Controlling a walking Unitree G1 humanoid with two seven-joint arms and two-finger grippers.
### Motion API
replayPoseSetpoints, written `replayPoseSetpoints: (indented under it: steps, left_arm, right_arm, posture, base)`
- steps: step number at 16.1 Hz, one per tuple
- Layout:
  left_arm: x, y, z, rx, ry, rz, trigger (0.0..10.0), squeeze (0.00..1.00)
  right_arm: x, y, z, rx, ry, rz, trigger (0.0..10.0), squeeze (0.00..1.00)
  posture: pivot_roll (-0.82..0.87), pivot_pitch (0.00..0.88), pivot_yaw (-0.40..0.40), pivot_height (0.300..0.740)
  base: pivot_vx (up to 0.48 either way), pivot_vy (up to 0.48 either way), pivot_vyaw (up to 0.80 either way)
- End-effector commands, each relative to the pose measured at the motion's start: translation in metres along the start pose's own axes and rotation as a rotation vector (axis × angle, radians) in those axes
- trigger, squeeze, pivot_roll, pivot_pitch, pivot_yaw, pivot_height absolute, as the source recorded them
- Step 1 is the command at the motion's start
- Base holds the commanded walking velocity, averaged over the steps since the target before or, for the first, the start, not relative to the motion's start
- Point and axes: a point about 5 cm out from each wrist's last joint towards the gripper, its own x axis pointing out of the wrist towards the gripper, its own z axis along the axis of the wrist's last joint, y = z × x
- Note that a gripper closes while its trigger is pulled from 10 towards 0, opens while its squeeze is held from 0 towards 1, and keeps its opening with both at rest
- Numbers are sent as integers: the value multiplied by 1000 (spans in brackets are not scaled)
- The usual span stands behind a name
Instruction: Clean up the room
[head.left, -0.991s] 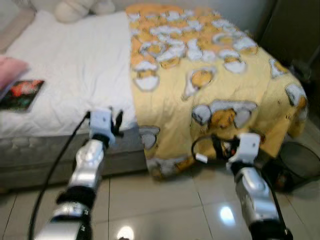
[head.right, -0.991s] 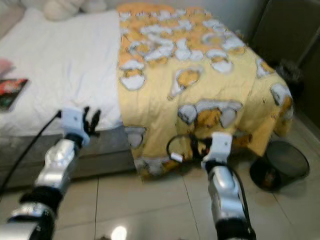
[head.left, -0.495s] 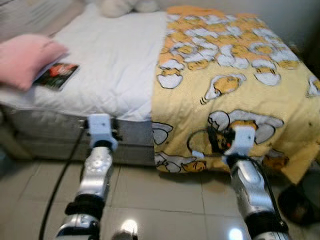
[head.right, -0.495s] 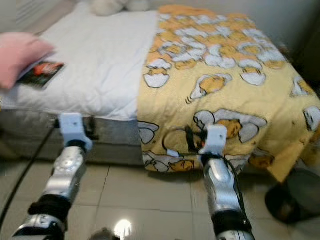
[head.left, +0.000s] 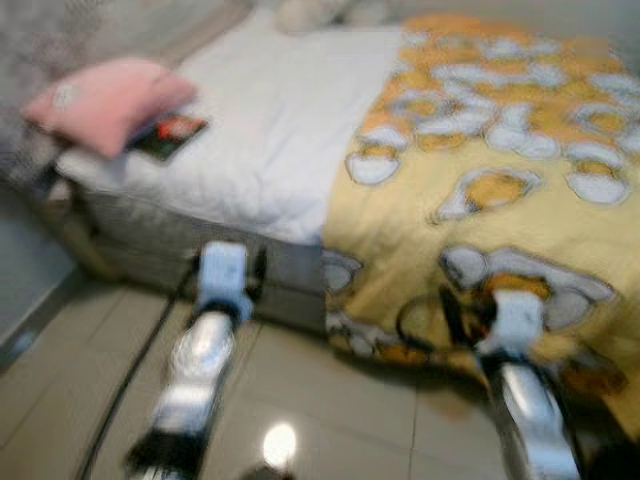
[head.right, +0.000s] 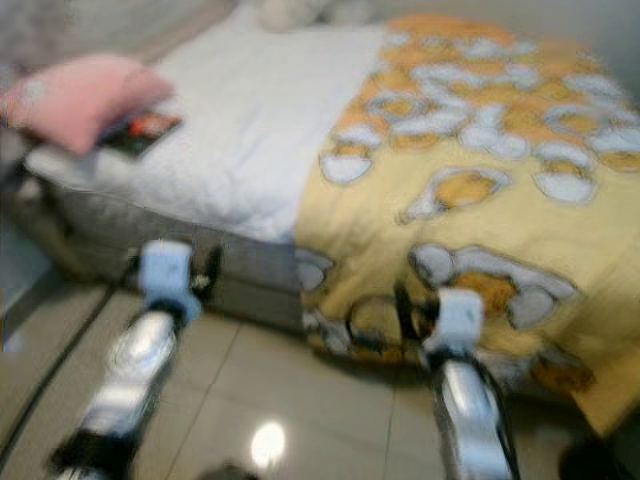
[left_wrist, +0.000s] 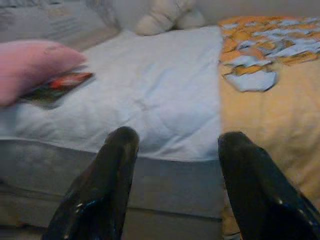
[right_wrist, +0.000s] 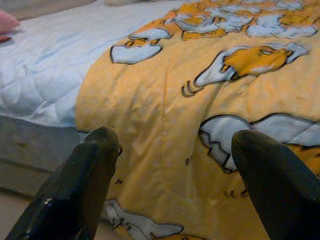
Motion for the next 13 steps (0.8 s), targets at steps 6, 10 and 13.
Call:
replayPoseSetpoints:
  steps: [6, 10, 13]
  left_arm:
    - [10, 0, 2, -42, 57, 41, 10000, 1000]
    - [14, 9, 7, -54, 58, 109, 10000, 1000]
    - [19, -6, 11, -53, 52, 38, 10000, 1000]
  right_arm:
    - [17, 12, 14, -39, -30, 62, 10000, 1000]
    - [20, 10, 11, -37, -16, 57, 10000, 1000]
    - [22, 12, 8, -33, -5, 61, 10000, 1000]
  posture:
    - [31, 0, 35, 740]
    - [38, 0, 35, 740]
    - [35, 0, 44, 740]
  base:
    - [0, 0, 560]
    - [282, 0, 553]
    - [440, 0, 540]
